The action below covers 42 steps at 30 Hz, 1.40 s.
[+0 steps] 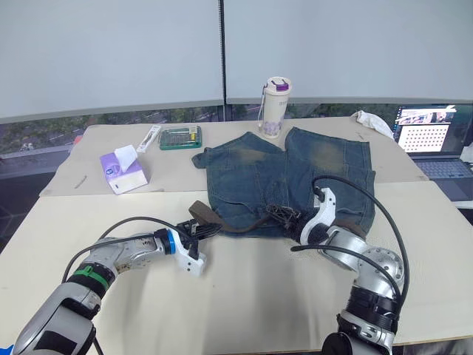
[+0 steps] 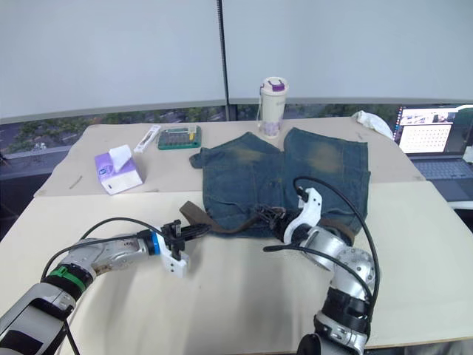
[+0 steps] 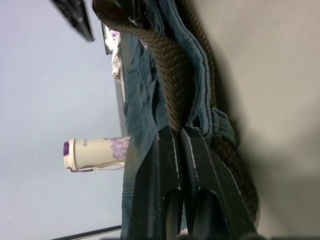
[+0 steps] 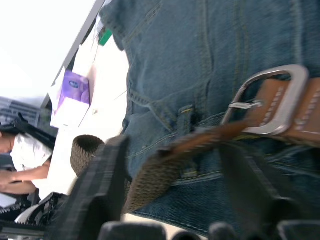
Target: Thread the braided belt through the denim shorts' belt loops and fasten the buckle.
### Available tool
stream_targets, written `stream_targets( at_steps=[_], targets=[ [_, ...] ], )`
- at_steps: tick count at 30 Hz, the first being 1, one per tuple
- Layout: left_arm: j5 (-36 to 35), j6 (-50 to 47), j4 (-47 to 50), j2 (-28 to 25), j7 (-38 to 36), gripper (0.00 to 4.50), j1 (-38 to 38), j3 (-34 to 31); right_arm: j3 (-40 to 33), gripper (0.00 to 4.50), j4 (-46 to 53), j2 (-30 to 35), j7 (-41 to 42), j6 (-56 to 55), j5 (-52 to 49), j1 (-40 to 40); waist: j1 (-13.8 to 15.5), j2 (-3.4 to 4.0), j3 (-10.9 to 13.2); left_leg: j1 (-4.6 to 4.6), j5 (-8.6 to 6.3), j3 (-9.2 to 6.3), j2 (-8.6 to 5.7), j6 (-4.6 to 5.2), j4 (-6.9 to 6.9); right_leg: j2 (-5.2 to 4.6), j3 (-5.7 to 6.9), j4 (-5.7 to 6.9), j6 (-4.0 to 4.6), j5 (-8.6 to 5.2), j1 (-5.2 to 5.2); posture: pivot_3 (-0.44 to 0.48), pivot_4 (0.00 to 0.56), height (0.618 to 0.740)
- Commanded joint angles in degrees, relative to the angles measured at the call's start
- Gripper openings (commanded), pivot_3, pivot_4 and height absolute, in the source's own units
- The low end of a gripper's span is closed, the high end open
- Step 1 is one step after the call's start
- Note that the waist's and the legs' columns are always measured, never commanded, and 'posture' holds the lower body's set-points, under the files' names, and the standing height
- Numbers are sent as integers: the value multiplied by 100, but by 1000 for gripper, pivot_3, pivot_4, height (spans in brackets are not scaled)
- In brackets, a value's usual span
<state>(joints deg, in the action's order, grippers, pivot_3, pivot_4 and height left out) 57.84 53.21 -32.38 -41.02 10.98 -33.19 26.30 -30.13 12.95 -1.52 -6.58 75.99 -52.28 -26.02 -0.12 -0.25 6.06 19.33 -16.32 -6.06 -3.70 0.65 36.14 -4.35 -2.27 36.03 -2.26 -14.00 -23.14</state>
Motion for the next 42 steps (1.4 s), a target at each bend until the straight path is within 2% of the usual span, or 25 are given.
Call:
stream_targets(
  at_steps=[1, 5, 6, 9, 10, 12, 14, 16, 21, 23, 24, 26, 28, 29, 33, 38, 42],
  targets=[
    [-56, -11, -55, -51, 138, 0, -57, 37, -65, 1581, 103, 26, -150, 1, -184, -72, -5, 4, -2, 0, 0, 0, 0, 0, -1, 0, 0, 0, 0, 0, 0, 0, 150, 740],
    [-59, -1, -144, -87, 208, 0, -48, 35, -39, 189, 110, 121, -209, -44, -172, 30, -10, 6, -6, 0, 0, 0, 0, 0, -1, 0, 0, 0, -1, 0, 0, 0, 150, 740],
    [-37, -4, -156, -102, 230, 0, -48, 41, -41, 30, 119, 129, -220, -44, -190, 49, -11, 6, -7, 0, 0, 0, 0, 0, -1, 0, 0, 0, -1, 0, 0, 0, 150, 740],
    [-466, 77, -331, -31, 143, 0, 11, -108, 72, 30, 214, 220, -132, -202, -125, 111, -18, 10, -10, 0, 0, 0, 0, 0, -2, 1, 0, 1, -1, -1, 0, 0, 150, 740],
    [-906, 142, -434, 44, -57, 0, 62, -215, 115, 30, 249, 238, -79, -303, -110, 110, -23, 10, -10, 0, 0, 1, 0, 0, -2, 1, 0, 1, -1, -1, 0, 0, 150, 740],
    [-2628, 161, -578, 300, -1121, 0, 262, -375, 270, 30, 328, 276, 117, -639, -43, 62, -48, 15, -12, 0, 0, 1, 0, 1, -2, 0, 0, 0, -1, -1, 0, 0, 150, 740],
    [-4726, -431, -119, 437, -2790, 0, 587, -376, 372, 30, 383, 179, 174, -974, -51, -85, -76, 18, -14, 1, 0, 2, 1, 1, -2, -5, 0, 2, -2, -1, -3, 0, 150, 740],
    [-5878, -992, 359, 452, -3909, 0, 794, -436, 451, 30, 402, 109, 172, -1217, -73, -168, -143, 18, -14, 3, -1, 1, 6, 2, -2, -4, 1, 1, -2, -2, -6, 0, 150, 740],
    [-7794, -2843, 1521, 671, -5048, 1648, 966, -1116, 558, 0, 200, -142, 95, -1998, -23, -666, -212, 19, -14, 4, -1, -6, 22, 2, -3, 6, 2, 2, -2, -2, -4, 0, 150, 740],
    [-8747, -3922, 2261, 800, -5300, 2246, 1028, -1366, 602, 0, 40, -233, 119, -2364, 45, -911, -233, 20, -15, 4, -1, -5, 18, 2, -2, 5, 0, 1, -2, -2, -5, 0, 150, 740],
    [-9167, -4443, 2582, 862, -5438, 2709, 1081, -1441, 656, 0, -26, -243, 172, -2467, 73, -964, -239, 22, -16, 3, -1, -5, 20, 2, 1, 6, 0, 2, -2, -2, -4, 0, 150, 740],
    [-9738, -5317, 3064, 980, -5574, 3359, 1165, -1596, 783, 0, -138, -226, 267, -2633, 129, -1018, -246, 27, -26, -4, -1, -7, 25, 2, 5, 12, 1, 4, -2, -2, 4, 0, 150, 740],
    [-10918, -6645, 3599, 1085, -5502, 3359, 1224, -1739, 943, 0, -253, -222, 392, -2789, 208, -1093, -256, 27, -28, -4, 0, -6, 24, 2, 6, 15, 0, 4, -2, -2, 4, 0, 150, 740],
    [-11260, -7153, 3711, 1174, -5250, 3359, 1195, -1806, 996, 0, -296, -231, 425, -2844, 225, -1131, -258, 27, -27, -3, 0, -5, 25, 2, 7, 15, -3, 3, -2, -2, 3, 0, 150, 740],
    [-12791, -8452, 3822, 2064, -3465, 3359, 1037, -2465, 1232, 0, -286, -269, 568, -3018, 236, -1284, -236, 27, -27, -2, 0, -7, 24, 3, 16, 14, -5, 2, -3, -2, 5, 0, 150, 740],
    [-14627, -9217, 3746, 3240, -1965, 3359, 927, -3007, 1430, 0, -195, -364, 763, -3150, 115, -1269, -217, 25, -30, -1, 4, -9, 27, -5, 25, 16, -5, 2, -3, -2, 6, 0, 150, 740],
    [-14952, -9294, 3638, 3776, -1435, 3359, 822, -3190, 1547, 0, -111, -396, 872, -3162, 25, -1218, -208, 25, -30, 2, 7, -6, 21, -10, 29, 14, -10, -5, -2, -2, 8, 0, 150, 740]
  ],
)
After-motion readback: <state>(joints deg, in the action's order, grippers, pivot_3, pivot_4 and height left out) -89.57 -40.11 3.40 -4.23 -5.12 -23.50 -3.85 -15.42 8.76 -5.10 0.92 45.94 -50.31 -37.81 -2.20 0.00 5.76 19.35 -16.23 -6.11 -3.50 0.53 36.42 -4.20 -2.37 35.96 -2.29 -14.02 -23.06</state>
